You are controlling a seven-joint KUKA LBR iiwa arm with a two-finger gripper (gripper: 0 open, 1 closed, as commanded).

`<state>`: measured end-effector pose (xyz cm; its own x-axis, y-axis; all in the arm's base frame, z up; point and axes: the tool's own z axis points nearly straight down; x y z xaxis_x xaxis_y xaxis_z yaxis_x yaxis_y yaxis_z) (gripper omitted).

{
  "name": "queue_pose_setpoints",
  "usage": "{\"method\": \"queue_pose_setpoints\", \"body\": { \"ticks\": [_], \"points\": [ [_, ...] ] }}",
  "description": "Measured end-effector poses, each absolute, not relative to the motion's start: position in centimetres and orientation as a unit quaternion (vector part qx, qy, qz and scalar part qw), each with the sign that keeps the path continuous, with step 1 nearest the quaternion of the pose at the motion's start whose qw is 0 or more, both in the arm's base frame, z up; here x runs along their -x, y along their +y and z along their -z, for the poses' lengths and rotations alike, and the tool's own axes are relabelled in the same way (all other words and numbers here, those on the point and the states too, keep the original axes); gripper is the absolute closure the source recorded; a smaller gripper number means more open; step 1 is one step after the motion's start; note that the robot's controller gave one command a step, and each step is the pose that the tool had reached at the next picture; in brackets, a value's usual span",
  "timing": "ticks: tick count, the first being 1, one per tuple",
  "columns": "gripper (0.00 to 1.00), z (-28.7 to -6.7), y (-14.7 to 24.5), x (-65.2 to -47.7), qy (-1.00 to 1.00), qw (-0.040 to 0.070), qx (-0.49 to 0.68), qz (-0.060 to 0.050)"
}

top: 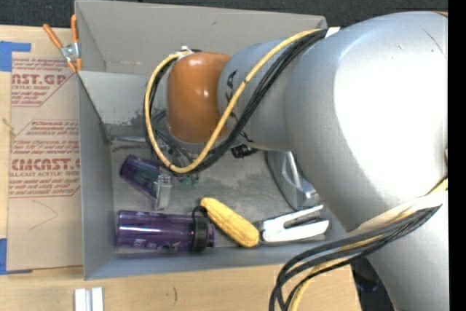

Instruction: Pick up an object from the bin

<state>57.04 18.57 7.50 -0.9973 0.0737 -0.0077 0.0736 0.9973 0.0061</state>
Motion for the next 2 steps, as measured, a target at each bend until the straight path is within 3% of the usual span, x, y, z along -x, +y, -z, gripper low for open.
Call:
{"method": "queue_pose_setpoints", "body": {
  "ticks": [1, 2],
  "points": [
    [1.00, -6.95, 20.04, -57.77, 1.000, 0.004, -0.026, -0.003],
    [1.00, -6.95, 20.03, -57.77, 1.000, 0.004, -0.026, -0.003]
  ]
}}
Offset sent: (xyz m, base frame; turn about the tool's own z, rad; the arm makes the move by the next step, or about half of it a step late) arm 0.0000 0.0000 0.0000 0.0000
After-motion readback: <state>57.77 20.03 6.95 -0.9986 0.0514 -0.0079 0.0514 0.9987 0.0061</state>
